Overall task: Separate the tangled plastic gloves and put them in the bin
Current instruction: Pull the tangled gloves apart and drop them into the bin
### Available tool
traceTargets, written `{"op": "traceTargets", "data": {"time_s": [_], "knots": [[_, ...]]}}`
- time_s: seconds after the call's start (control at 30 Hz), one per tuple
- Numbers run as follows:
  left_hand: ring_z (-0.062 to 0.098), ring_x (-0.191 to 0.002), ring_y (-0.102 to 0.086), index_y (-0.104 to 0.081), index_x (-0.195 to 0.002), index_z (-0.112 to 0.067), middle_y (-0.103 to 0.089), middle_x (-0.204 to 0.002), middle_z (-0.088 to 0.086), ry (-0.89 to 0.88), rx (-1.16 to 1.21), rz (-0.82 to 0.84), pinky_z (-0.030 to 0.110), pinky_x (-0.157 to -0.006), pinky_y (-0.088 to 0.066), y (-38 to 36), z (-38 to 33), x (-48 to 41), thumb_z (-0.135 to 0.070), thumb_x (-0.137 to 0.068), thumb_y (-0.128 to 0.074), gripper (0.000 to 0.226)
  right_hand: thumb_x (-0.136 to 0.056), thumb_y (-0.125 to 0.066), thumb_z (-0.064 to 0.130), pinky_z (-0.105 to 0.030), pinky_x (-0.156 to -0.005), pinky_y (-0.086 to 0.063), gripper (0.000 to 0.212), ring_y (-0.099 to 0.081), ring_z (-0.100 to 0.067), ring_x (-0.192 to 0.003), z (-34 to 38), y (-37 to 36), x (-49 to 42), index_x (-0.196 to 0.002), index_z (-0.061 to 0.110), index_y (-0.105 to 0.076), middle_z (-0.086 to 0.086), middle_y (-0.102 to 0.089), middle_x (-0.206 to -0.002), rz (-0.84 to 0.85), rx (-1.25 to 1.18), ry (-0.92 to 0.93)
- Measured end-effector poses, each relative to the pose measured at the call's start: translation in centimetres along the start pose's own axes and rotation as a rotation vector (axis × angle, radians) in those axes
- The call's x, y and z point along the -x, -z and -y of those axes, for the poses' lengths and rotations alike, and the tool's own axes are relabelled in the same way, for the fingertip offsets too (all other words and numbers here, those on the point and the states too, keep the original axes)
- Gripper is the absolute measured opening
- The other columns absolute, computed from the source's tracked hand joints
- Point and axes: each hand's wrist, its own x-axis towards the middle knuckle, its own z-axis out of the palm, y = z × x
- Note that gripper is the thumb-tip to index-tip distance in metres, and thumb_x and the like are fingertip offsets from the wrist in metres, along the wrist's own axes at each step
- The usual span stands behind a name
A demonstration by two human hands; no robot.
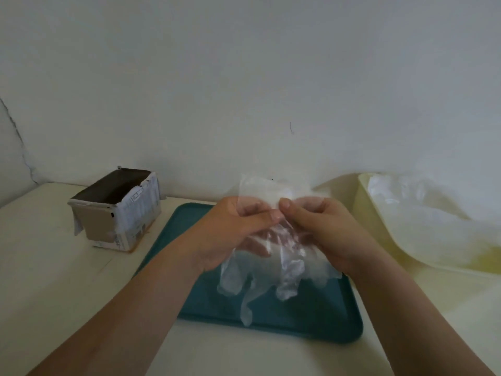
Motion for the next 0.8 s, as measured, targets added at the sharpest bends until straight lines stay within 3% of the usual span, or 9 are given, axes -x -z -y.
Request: {"op": "traceTargets", "data": {"time_s": [0.07,0.13,0.33,0.4,0.47,0.53,0.63,0.73,0.8], "knots": [[0.023,-0.077,-0.073,-0.077,-0.101,-0.003,-0.078,-0.098,0.014,0.024,-0.025,-0.033,0.03,-0.059,-0.06,0.5,0.3,-0.2,-0.015,-0.096,-0.072,0.013,-0.094,-0.073,0.03,-0.033,-0.054,-0.045,0.029,-0.05,-0.024,-0.055,-0.5,-0.1,-0.6,-0.087,0.002,-0.076,-0.012,-0.065,-0.069,-0.229,0.03,0.031],[0.021,-0.061,-0.068,-0.078,-0.098,-0.007,-0.077,-0.092,0.017,0.068,-0.062,-0.076,0.028,-0.051,-0.053,1.7,0.8,-0.6,-0.017,-0.094,-0.074,0.011,-0.095,-0.072,0.031,-0.024,-0.045,-0.034,0.026,-0.04,-0.014,-0.046,-0.4,0.5,-0.8,-0.084,0.007,-0.075,-0.003,-0.057,-0.059,-0.398,0.069,0.059],[0.017,-0.053,-0.06,-0.078,-0.089,-0.009,-0.075,-0.076,0.011,0.167,-0.343,-0.205,0.028,-0.05,-0.052,5.3,1.8,-0.8,-0.016,-0.096,-0.076,0.011,-0.093,-0.073,0.042,-0.022,-0.055,-0.047,0.028,-0.057,-0.002,-0.051,1.0,2.4,-0.4,-0.084,0.016,-0.077,0.013,-0.063,-0.054,-0.614,0.149,0.129],[0.018,-0.055,-0.066,-0.077,-0.083,-0.014,-0.075,-0.071,0.005,0.094,-0.625,-0.396,0.033,-0.056,-0.058,6.2,2.6,-1.1,-0.015,-0.097,-0.072,0.015,-0.088,-0.076,0.052,-0.03,-0.062,-0.053,0.04,-0.063,-0.013,-0.062,1.3,2.6,-0.1,-0.085,0.012,-0.078,-0.002,-0.068,-0.064,-0.555,0.201,0.154],[0.015,-0.066,-0.068,-0.075,-0.079,-0.02,-0.073,-0.071,-0.004,-0.038,-0.892,-0.541,0.035,-0.068,-0.059,6.0,3.2,-1.5,-0.022,-0.094,-0.07,0.016,-0.083,-0.077,0.058,-0.027,-0.053,-0.043,0.042,-0.05,-0.016,-0.054,1.5,2.5,0.3,-0.074,0.017,-0.078,-0.006,-0.052,-0.056,-0.38,0.27,0.139],[0.011,-0.073,-0.066,-0.072,-0.079,-0.02,-0.071,-0.075,-0.007,-0.042,-0.935,-0.49,0.035,-0.071,-0.055,4.7,3.6,-1.8,-0.035,-0.092,-0.071,0.02,-0.085,-0.078,0.05,-0.021,-0.049,-0.039,0.033,-0.048,-0.007,-0.046,1.5,2.2,0.6,-0.057,0.031,-0.073,0.013,-0.054,-0.05,-0.172,0.335,0.083],[0.017,-0.075,-0.062,-0.067,-0.077,-0.02,-0.066,-0.077,-0.005,0.084,-1.025,-0.363,0.034,-0.066,-0.048,3.1,5.0,-2.2,-0.045,-0.088,-0.073,0.028,-0.087,-0.079,0.039,-0.015,-0.058,-0.048,0.012,-0.064,0.003,-0.062,1.4,1.8,0.7,-0.088,0.027,-0.083,0.012,-0.078,-0.079,-0.001,0.436,0.013],[0.012,-0.072,-0.067,-0.067,-0.069,-0.027,-0.069,-0.071,-0.009,0.092,-0.961,-0.287,0.027,-0.064,-0.048,3.2,5.9,-2.4,-0.03,-0.084,-0.076,0.017,-0.093,-0.075,0.032,-0.012,-0.057,-0.046,0.014,-0.058,0.002,-0.059,1.3,1.7,0.8,-0.098,0.021,-0.083,0.014,-0.073,-0.07,0.165,0.552,-0.012],[0.009,-0.073,-0.069,-0.07,-0.072,-0.028,-0.072,-0.075,-0.01,0.101,-0.889,-0.281,0.024,-0.067,-0.051,3.4,6.2,-2.4,-0.02,-0.084,-0.078,0.016,-0.093,-0.074,0.034,-0.023,-0.059,-0.05,0.015,-0.056,-0.007,-0.057,1.3,1.7,0.7,-0.095,0.022,-0.082,0.01,-0.067,-0.063,0.233,0.587,-0.028]]}}
